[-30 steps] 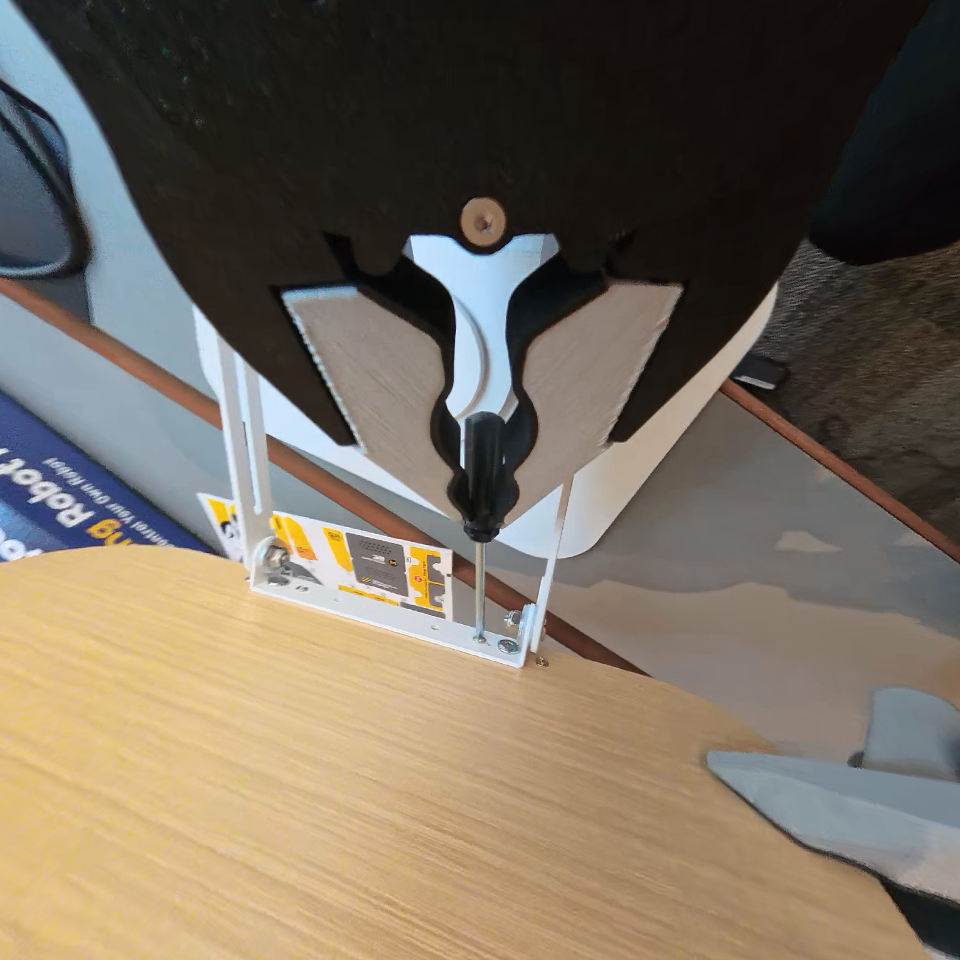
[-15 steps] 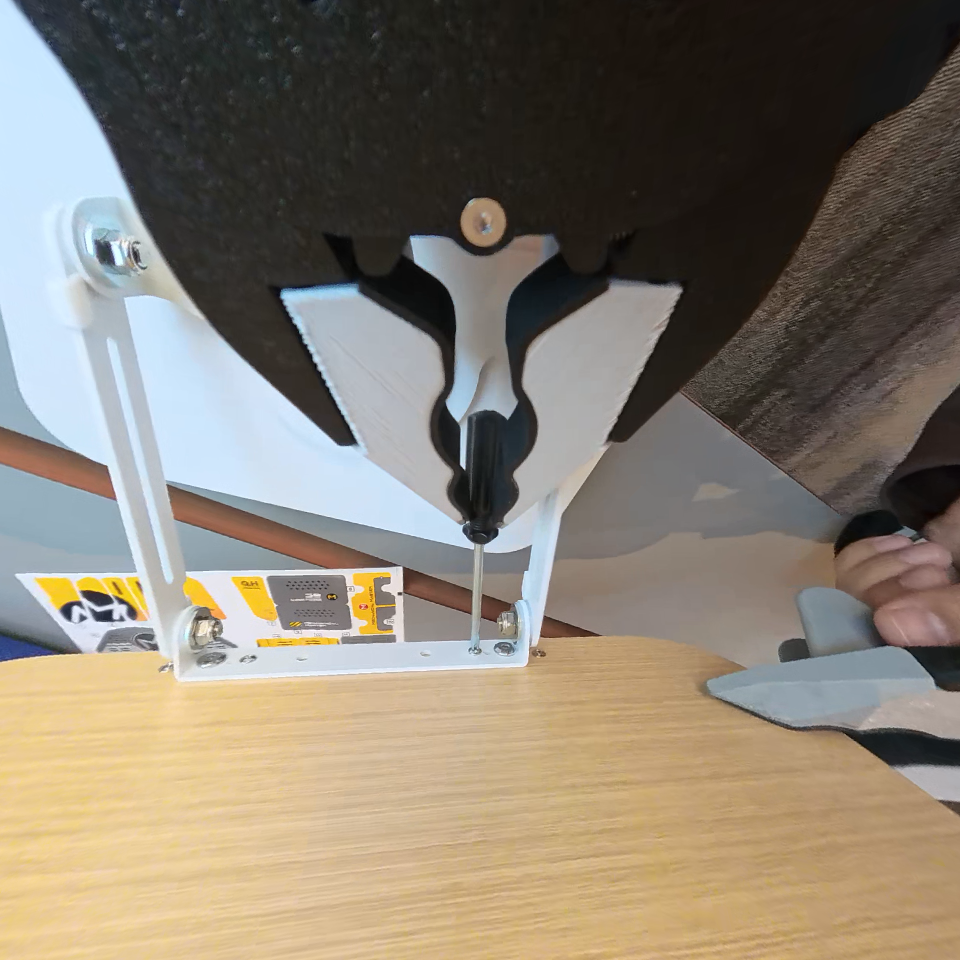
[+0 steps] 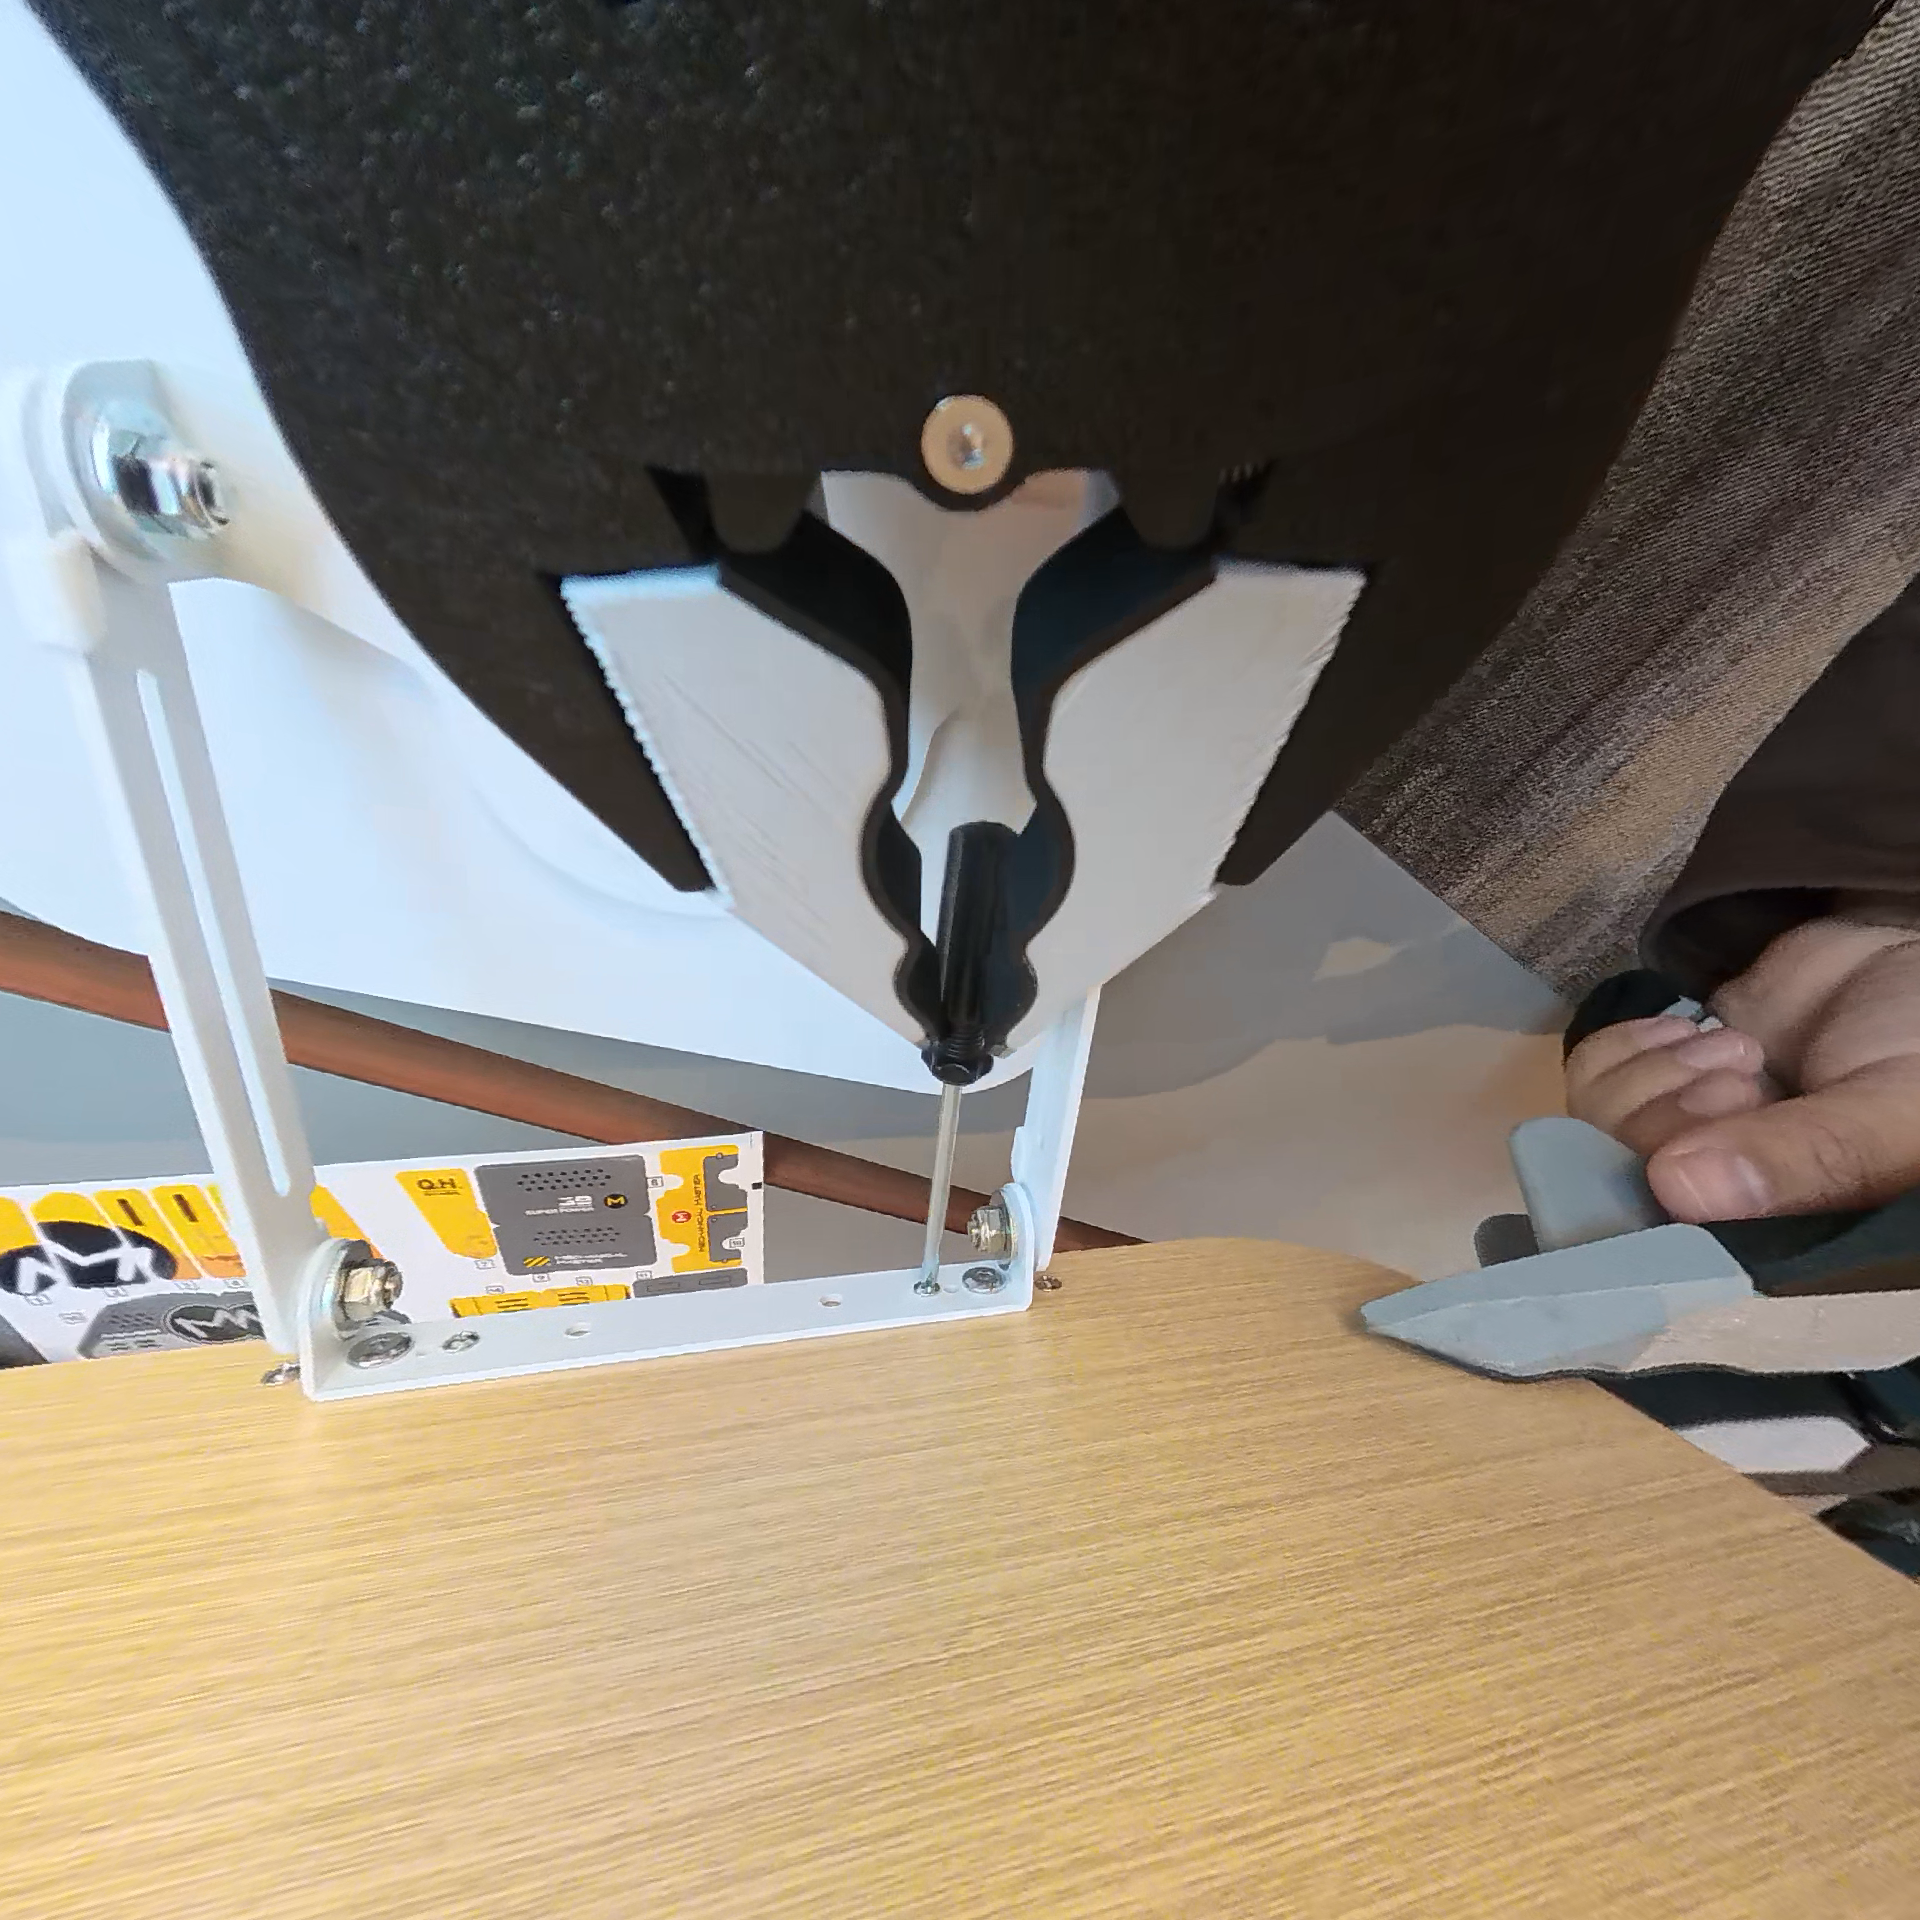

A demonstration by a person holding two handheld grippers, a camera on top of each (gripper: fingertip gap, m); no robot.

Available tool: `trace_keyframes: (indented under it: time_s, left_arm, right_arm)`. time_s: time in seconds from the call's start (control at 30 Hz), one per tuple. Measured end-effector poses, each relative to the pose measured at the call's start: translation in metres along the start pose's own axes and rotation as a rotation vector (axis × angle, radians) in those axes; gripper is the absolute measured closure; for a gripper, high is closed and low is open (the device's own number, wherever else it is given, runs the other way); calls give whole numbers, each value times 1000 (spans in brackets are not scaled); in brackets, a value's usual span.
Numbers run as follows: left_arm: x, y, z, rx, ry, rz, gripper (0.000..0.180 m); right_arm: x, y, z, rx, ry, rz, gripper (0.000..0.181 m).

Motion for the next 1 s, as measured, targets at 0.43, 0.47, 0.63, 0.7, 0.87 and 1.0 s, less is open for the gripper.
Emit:
trace_keyframes:
  time_s: [0.43,0.47,0.63,0.7,0.87,1.0]
  left_arm:
    - [103,-19,-7,-46,753,-59,143]
    - [111,-12,-6,-70,902,-67,144]
    - [128,11,-5,-101,1372,-162,154]
    - [127,16,-6,-100,1400,-222,176]
    - [123,28,-10,-104,1503,-279,178]
    - [118,29,-7,-108,1531,-348,178]
  right_arm:
    - [-18,-72,3,118,94,242,176]
    - [-24,-74,2,115,110,276,176]
    - [-33,-74,-6,106,154,334,176]
    - [-30,-75,-7,125,180,337,176]
    - [-20,-75,-6,208,142,295,175]
    - [-25,-85,-9,216,-235,165,152]
Point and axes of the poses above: each gripper's, where its closed fingertips meet, y out along the fingers, z out of its top, x = y × z across the jaws, the point moved 7 cm from there along -y, back along the fingers, and after that the axes turned 11 degrees about x, right-handed, at the moved point
